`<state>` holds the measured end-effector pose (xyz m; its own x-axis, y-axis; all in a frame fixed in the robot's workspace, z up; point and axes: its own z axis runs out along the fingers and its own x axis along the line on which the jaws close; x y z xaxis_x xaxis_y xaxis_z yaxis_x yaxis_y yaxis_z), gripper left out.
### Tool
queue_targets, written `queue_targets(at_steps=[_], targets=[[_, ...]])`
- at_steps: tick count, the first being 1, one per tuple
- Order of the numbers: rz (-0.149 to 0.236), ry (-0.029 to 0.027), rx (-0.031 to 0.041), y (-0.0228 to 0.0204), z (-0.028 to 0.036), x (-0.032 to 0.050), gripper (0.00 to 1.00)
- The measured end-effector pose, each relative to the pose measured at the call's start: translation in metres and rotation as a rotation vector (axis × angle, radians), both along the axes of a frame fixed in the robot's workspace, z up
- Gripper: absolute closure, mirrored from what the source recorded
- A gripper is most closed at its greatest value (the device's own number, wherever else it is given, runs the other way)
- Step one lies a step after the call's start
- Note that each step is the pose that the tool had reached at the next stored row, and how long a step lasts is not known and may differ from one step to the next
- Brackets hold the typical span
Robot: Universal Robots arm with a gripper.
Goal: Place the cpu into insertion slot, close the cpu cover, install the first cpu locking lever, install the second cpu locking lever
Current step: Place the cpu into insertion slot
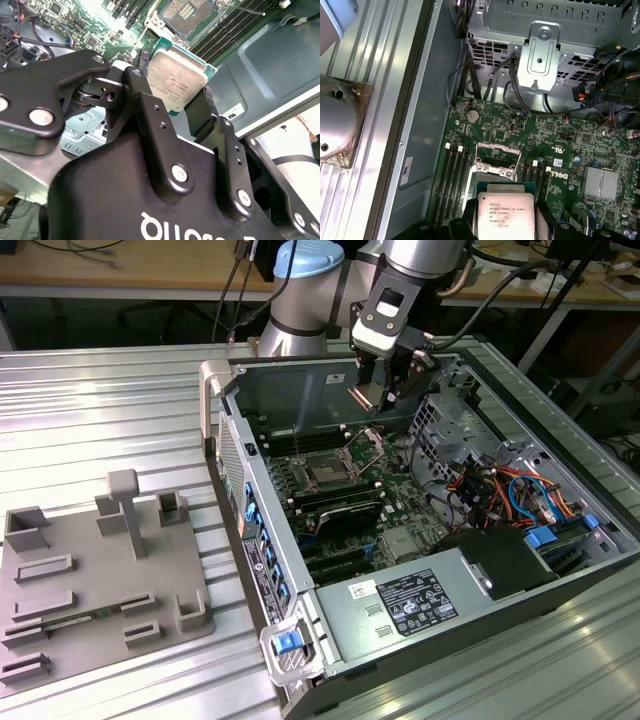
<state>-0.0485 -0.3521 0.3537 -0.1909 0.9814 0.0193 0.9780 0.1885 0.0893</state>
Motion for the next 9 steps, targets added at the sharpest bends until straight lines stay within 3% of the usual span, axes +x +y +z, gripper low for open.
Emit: queue_targets(at_steps=[4,9], targets=[[-0.041,0.0000,0.0001,0.0000,-0.0004,-0.0011,0.45],[-0.065,0.0000,0.0001,0.0000,-0.0004,-0.0013,0.45]])
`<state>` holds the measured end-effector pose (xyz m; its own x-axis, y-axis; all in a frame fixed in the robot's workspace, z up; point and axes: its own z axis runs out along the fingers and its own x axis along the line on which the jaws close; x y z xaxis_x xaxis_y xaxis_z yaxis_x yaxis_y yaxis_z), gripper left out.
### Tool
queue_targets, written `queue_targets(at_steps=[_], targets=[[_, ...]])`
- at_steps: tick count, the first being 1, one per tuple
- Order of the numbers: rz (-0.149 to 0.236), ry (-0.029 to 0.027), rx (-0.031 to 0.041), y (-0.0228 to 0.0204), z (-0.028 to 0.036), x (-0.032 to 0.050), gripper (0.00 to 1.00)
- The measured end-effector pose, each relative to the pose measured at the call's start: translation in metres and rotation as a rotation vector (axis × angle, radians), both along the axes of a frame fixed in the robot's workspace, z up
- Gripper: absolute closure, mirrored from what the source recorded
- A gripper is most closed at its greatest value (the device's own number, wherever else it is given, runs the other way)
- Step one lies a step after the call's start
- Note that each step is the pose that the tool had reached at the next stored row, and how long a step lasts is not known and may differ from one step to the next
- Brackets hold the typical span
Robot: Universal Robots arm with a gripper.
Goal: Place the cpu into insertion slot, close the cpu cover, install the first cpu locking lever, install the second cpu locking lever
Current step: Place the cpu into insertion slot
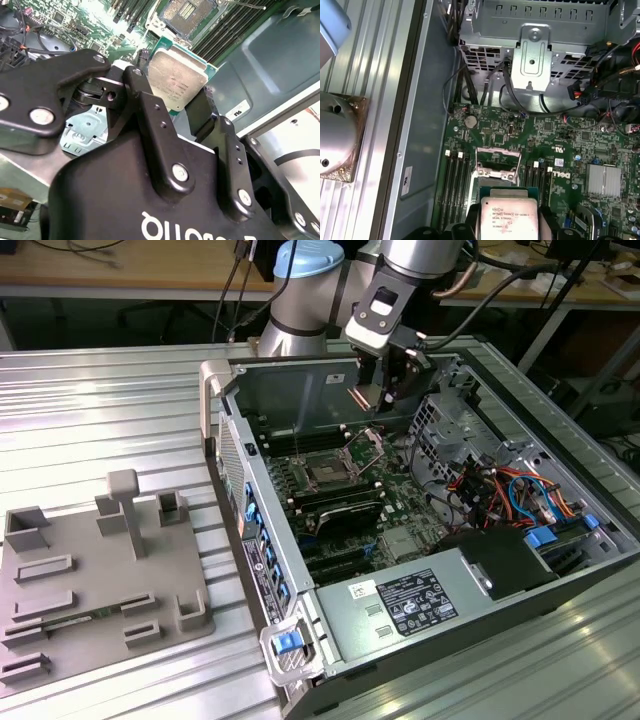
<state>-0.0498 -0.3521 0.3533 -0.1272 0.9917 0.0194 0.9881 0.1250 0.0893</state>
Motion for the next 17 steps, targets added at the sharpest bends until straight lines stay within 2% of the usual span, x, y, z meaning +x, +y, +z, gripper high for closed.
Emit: queue_targets(at_steps=[13,15,17], targets=[[-0.003,0.0001,-0.0002,0.0000,-0.0006,0.0000,0.45],[-0.004,0.0027,0.0001,0.0001,-0.0012,0.0000,0.45],[-0.014,0.0083,0.0000,0.0000,-0.0024,-0.0001,0.45]])
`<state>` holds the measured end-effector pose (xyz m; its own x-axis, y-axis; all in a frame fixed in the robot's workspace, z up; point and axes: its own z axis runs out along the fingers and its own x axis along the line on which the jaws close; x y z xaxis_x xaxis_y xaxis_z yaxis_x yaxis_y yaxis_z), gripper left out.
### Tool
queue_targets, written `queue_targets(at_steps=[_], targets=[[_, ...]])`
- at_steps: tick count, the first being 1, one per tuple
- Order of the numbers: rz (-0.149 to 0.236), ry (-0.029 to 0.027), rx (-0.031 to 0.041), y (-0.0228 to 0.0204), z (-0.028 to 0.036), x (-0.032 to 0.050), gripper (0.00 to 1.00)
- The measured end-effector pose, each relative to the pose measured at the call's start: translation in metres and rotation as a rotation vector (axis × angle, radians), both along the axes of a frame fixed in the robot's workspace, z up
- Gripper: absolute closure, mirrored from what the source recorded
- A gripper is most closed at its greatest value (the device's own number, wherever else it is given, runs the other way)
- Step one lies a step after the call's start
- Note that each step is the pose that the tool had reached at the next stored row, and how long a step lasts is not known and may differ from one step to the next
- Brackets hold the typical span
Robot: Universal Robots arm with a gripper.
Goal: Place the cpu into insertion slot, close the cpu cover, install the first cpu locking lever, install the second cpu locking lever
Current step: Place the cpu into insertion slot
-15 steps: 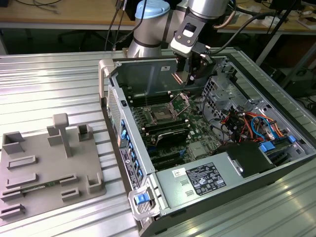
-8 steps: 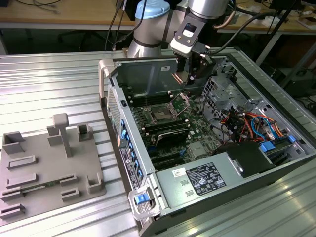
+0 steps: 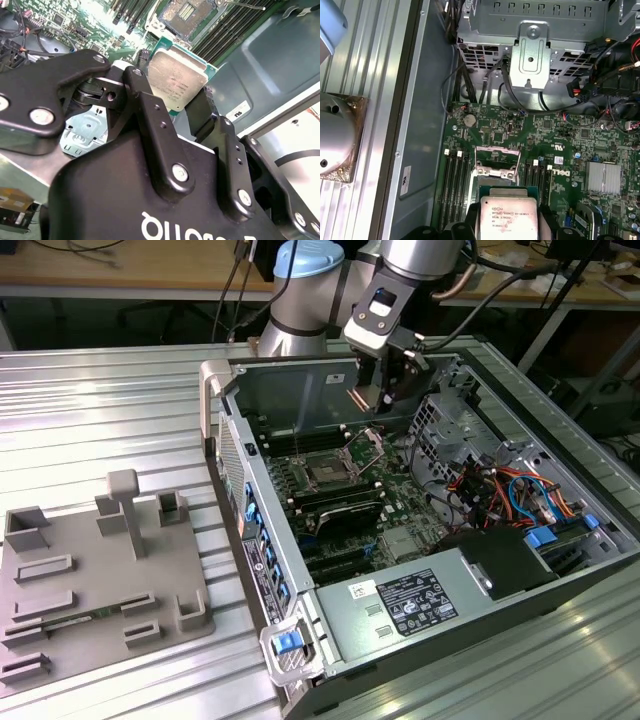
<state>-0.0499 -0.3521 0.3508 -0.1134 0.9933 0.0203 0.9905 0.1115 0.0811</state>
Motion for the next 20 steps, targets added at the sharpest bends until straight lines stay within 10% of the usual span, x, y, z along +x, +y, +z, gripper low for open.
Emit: queue_targets(at_steps=[7,20], targets=[[-0.092,0.0161,-0.0002,0.0000,-0.0047,0.0000,0.45],[-0.099,0.0160,-0.0001,0.0000,-0.0048,0.0001,0.45]])
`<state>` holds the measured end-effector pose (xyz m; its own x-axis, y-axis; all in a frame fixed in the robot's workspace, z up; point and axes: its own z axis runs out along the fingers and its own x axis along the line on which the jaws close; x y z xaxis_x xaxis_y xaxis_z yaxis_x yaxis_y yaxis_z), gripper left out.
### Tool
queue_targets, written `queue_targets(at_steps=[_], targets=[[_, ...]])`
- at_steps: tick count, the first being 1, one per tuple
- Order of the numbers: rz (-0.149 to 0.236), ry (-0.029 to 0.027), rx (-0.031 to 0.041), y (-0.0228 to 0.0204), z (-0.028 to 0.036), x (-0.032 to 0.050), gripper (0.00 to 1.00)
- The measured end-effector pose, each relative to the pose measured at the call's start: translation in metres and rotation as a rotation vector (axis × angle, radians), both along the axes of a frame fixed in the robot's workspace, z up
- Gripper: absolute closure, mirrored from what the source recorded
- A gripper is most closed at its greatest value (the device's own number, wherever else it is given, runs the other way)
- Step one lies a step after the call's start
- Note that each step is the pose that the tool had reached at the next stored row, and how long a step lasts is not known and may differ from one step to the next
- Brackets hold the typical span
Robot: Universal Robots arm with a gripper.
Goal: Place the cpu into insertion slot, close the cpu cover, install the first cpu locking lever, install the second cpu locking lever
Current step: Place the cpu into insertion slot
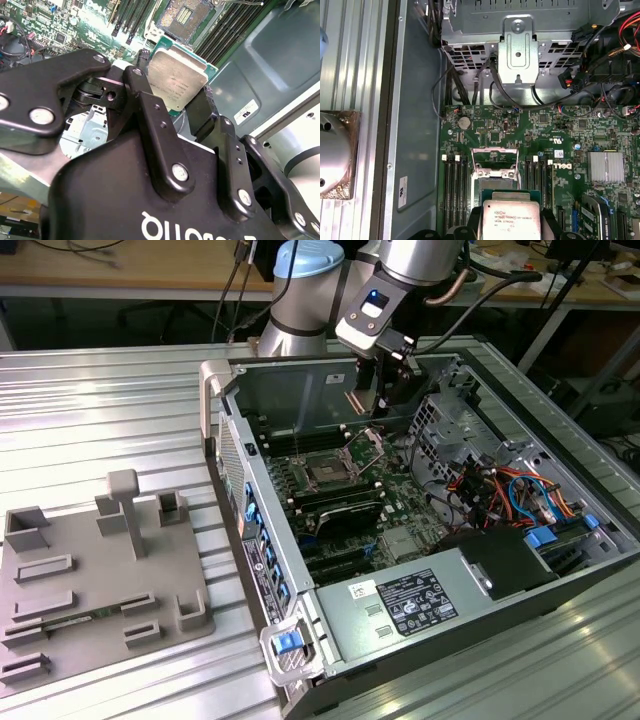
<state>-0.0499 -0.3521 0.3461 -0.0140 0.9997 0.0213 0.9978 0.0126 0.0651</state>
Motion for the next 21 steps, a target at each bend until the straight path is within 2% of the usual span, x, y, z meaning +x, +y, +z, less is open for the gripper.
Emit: queue_targets(at_steps=[1,5,6,11,15,19,21], targets=[[0.000,0.0001,0.0000,0.0000,-0.0001,0.0000,0.45],[0.000,0.0000,0.0001,0.0005,-0.0089,-0.0002,0.45],[0.000,0.0001,-0.0002,0.0019,-0.0147,-0.0007,0.45],[0.001,0.0001,-0.0001,0.0085,-0.0256,-0.0125,0.45],[0.001,0.0000,0.0001,0.0114,-0.0352,-0.0188,0.45],[0.001,0.0000,0.0001,0.0122,-0.0433,-0.0191,0.45],[0.002,0.0000,0.0001,0.0126,-0.0511,-0.0191,0.45]])
